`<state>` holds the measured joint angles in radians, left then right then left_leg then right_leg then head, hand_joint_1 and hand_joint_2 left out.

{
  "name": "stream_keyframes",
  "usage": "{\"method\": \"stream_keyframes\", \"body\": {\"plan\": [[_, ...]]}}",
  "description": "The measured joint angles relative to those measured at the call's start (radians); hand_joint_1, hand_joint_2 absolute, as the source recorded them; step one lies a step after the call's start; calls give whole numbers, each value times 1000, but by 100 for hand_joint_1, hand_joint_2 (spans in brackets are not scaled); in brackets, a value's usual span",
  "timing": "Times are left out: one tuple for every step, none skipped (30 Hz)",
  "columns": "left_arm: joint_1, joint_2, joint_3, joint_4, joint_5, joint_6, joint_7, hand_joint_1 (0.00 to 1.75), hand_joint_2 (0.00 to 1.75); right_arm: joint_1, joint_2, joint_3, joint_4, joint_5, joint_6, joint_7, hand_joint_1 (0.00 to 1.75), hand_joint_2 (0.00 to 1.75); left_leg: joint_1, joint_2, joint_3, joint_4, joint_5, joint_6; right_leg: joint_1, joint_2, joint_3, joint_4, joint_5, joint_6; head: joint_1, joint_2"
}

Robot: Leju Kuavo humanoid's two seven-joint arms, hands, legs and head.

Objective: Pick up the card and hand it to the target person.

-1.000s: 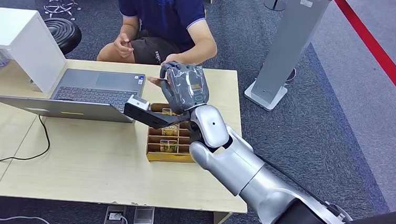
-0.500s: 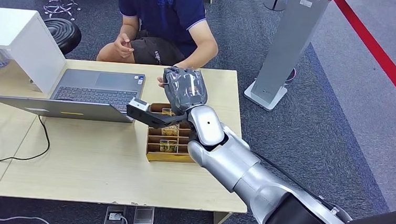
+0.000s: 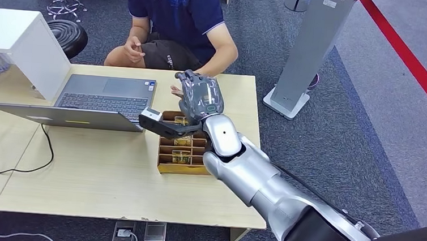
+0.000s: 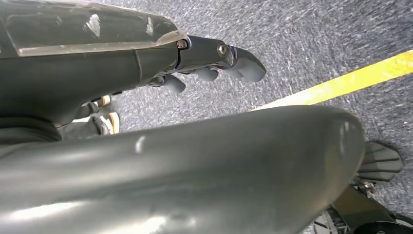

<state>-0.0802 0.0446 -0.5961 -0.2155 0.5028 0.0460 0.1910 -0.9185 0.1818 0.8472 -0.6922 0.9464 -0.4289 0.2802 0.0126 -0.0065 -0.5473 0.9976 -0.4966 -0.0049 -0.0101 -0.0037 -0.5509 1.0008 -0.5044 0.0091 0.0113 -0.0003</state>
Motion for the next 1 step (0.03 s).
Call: {"method": "stream_keyframes", "body": {"plan": [[0,0,0,0,1,1,-2,0,0,0,1,1,1,0,0,-1,0,175,0,0,0,0,0,0,0,0,0,0,0,0,0,0]]}}
